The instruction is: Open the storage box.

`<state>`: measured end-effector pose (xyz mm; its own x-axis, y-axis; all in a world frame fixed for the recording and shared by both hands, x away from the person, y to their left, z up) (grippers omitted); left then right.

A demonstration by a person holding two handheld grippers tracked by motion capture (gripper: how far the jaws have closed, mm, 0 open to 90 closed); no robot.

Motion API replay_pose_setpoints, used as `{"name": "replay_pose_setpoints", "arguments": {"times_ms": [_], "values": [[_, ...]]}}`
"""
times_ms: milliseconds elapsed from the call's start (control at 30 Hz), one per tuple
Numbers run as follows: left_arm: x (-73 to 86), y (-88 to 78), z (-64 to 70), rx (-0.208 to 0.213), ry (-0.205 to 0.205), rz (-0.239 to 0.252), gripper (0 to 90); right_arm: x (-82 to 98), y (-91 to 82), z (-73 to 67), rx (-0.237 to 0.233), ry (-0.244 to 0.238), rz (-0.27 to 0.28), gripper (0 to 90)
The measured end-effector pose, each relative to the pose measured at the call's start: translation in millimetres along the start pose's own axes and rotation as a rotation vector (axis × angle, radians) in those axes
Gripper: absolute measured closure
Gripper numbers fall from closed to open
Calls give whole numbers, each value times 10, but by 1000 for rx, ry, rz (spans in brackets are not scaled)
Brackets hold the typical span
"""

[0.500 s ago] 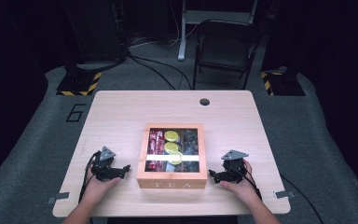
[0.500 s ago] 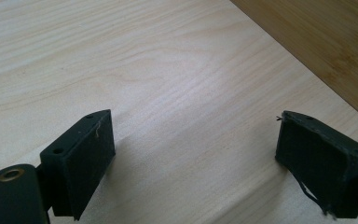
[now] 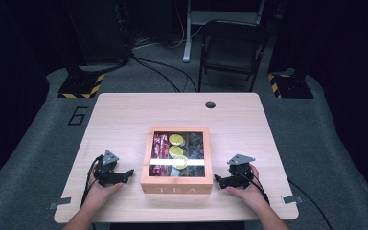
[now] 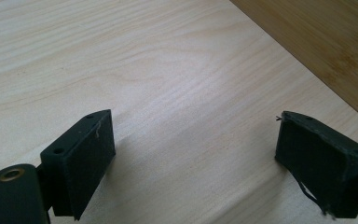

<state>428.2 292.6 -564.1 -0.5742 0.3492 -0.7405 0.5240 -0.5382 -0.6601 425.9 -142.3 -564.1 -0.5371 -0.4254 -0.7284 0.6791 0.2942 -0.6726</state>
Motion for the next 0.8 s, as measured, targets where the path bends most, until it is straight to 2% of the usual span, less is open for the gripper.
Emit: {"name": "replay_pose_setpoints", "arguments": {"times_ms": [67,133,200,300,333,367,433,533,600,800], "values": [[1,-1,3,0,-2,2,121,12,-23,-13,-10,7,-16,82],[2,-1,7,-1,-4,5,125,6,-20,-8,-6,-1,0,98],[3,-20,15,-6,-13,-2,148,6,-36,10,3,0,9,172],[-8,-55,24,4,-36,-21,181,-5,-72,28,7,21,-13,285],[-8,-55,24,4,-36,-21,222,-8,-84,43,8,22,-20,317],[-20,-81,32,27,-49,-28,273,-15,-87,42,-3,44,-17,326],[-31,-104,41,50,-75,-33,320,-14,-94,58,-11,51,-21,353],[-72,-161,63,52,-76,-12,342,-15,-117,66,-22,65,-39,389],[-101,-189,80,44,-76,8,343,-28,-143,74,-25,55,-37,409],[-167,-273,138,50,-96,34,365,-123,-316,104,-24,74,22,448]]}}
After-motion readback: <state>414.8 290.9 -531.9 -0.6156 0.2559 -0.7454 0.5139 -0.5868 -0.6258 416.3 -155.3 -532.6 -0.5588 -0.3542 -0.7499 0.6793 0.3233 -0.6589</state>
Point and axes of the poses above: each handheld gripper's, and its own axes: y roughly forward along the jaws, x roughly out of its underside, z roughly to its right, the point moved 5 cm from there along y, roughly forward along the jaws, and after that the axes turned 11 degrees about x, right-handed, at the moved point
